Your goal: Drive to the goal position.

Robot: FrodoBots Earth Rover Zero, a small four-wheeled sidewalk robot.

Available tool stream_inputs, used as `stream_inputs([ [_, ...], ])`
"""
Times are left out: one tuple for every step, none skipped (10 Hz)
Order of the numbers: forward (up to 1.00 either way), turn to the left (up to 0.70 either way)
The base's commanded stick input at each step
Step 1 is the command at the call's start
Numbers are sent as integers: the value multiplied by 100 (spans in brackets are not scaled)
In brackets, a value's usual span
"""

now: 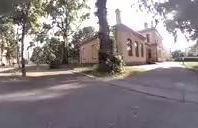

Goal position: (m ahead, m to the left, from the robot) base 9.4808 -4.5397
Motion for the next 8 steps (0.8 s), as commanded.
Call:
stream_inputs([
  [4,-26],
  [4,-8],
  [4,2],
  [4,4],
  [4,4],
  [4,4],
  [31,3],
  [44,2],
])
